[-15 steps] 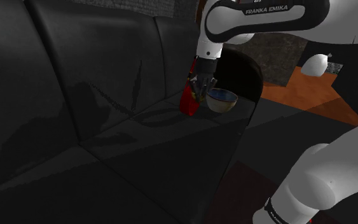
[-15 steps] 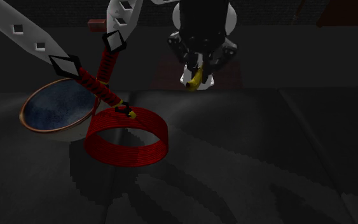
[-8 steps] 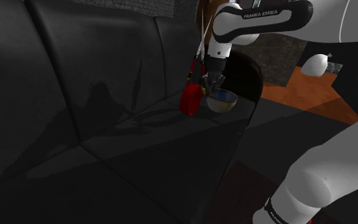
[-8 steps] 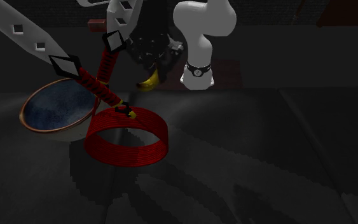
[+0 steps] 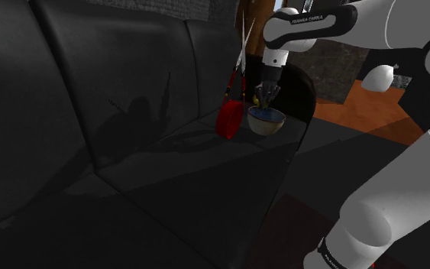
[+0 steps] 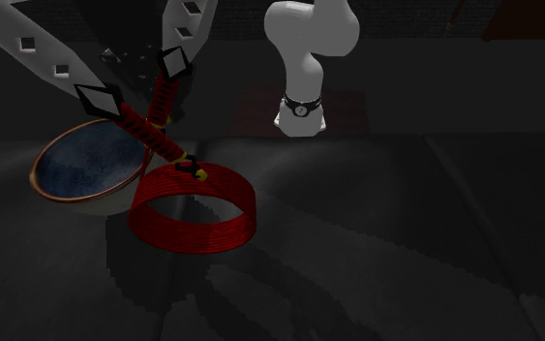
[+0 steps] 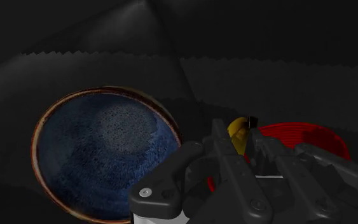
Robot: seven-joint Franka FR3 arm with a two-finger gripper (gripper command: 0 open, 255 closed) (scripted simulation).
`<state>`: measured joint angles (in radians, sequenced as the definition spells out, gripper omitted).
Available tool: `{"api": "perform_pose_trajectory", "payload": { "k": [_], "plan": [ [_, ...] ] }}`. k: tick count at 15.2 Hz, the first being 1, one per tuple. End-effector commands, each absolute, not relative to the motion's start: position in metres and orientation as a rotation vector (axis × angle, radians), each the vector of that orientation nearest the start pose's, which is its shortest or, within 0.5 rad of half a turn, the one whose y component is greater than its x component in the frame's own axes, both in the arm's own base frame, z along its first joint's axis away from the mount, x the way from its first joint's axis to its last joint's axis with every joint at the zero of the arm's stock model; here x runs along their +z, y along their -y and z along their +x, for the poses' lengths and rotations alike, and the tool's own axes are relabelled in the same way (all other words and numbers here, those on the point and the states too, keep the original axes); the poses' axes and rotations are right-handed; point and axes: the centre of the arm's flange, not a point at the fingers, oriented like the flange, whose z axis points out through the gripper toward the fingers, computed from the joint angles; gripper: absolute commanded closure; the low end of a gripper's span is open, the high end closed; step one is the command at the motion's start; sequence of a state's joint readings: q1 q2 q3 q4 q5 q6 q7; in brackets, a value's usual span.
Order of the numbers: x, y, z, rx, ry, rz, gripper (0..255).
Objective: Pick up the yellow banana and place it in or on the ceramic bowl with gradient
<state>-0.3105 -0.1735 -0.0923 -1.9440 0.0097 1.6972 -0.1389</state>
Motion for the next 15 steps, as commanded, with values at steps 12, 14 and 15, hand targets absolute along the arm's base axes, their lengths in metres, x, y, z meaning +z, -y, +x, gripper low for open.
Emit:
{"api": "perform_pose_trajectory", "payload": {
  "k": [12,14,15],
  "plan": [
    [0.529,0.331,0.473,0.100,-0.405,-3.070,255],
    [0.518,0.331,0.473,0.100,-0.405,-3.070,255],
    [0.513,0.331,0.473,0.100,-0.405,-3.070,255]
  ]
}}
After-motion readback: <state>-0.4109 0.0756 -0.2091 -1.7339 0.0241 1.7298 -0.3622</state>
